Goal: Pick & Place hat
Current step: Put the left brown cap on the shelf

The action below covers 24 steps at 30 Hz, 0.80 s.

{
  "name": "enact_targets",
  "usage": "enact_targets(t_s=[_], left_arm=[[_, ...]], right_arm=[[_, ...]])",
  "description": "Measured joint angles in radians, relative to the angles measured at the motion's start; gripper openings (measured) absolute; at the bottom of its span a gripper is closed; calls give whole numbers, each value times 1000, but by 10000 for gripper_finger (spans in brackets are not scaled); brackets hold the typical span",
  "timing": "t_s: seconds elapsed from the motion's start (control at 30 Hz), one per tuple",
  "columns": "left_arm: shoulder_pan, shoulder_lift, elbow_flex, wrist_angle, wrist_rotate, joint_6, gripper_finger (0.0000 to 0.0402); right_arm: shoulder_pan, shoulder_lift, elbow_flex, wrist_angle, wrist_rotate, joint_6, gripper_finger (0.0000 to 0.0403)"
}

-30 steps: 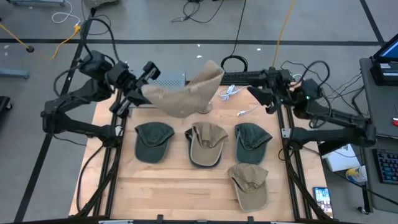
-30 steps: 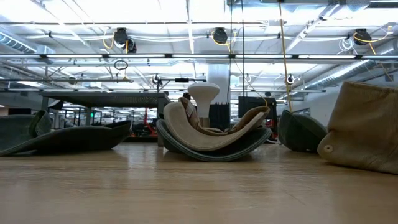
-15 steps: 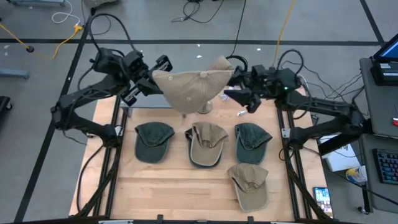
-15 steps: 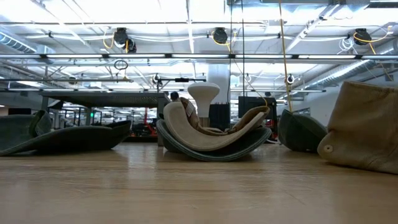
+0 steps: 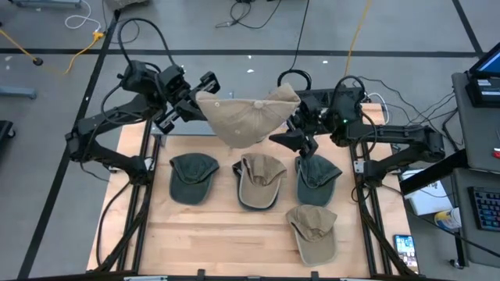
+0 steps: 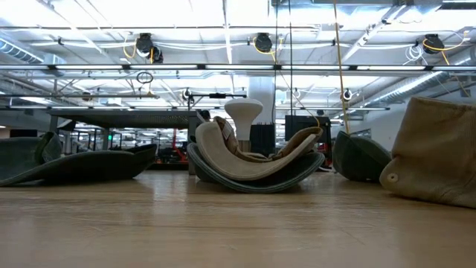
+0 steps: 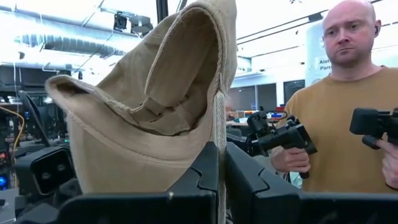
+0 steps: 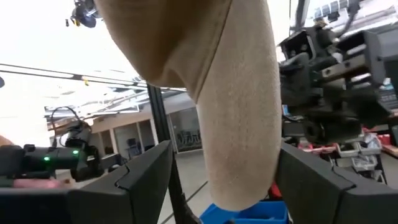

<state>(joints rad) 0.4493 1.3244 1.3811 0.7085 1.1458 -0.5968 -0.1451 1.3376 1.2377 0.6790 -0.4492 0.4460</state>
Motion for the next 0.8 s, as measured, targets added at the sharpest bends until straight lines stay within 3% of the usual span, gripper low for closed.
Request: enact_targets(t_s=[0.2,0.6,0.8], left_arm=[[0,0,0,0,-1,-8,7],[1,-3,0,-159,-37,74,7],[3,-3,1,-165,-49,78,17]], right_arm=[[23,0,0,45,4,-37,228],[44,-3,0,96,-6,-33,16],[45,-8,0,96,23,-13,7]])
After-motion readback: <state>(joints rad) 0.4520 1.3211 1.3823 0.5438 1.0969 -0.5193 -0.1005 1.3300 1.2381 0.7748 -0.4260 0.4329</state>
